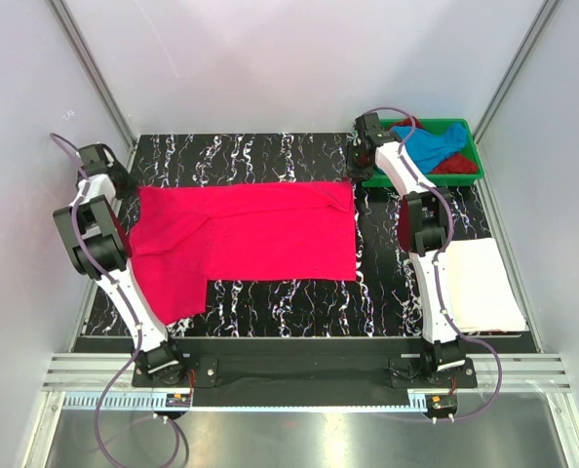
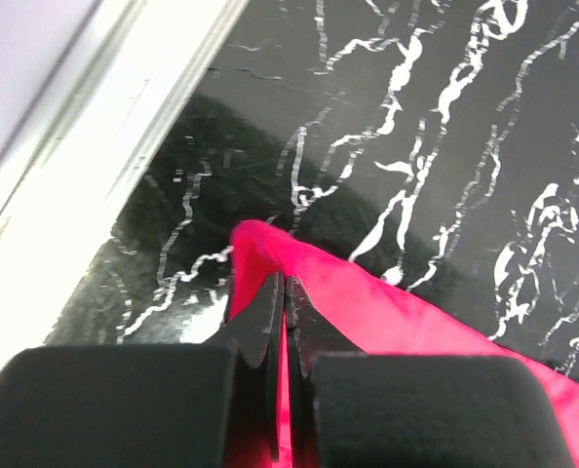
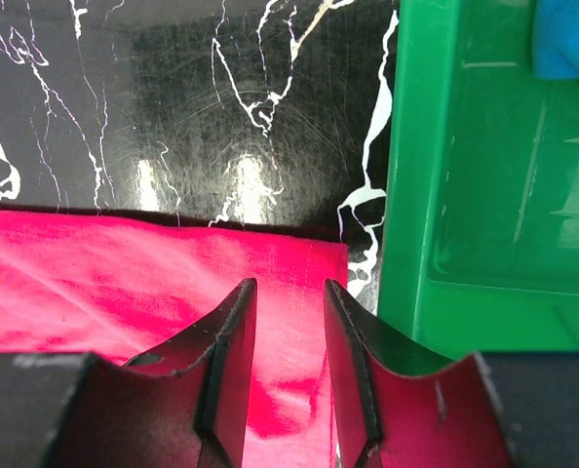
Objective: Fold and stack the t-shirts
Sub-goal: Fold the tshirt
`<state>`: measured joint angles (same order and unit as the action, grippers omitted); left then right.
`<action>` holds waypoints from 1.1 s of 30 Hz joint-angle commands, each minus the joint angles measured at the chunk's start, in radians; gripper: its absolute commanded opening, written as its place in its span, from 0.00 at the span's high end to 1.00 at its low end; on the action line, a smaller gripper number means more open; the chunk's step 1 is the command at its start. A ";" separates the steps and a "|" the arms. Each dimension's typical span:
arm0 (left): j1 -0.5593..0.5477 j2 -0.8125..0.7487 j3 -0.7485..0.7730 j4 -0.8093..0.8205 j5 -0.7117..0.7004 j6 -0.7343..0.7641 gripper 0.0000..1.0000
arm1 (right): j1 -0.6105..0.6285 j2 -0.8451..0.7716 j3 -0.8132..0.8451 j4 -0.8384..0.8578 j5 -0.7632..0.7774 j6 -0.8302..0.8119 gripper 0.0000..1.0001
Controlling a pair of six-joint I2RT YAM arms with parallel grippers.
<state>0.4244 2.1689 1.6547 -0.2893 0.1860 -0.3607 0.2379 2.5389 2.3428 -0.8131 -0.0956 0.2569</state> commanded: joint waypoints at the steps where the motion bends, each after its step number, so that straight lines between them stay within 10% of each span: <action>1: 0.022 -0.018 0.039 0.027 -0.037 0.000 1.00 | 0.009 0.015 0.027 -0.006 0.019 0.015 0.59; 33: 0.054 -0.008 0.019 0.070 -0.011 -0.017 1.00 | 0.028 0.072 0.066 0.097 0.037 0.030 0.68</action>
<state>0.4637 2.1708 1.6581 -0.2749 0.1616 -0.3710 0.2588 2.6045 2.3749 -0.7517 -0.0872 0.2916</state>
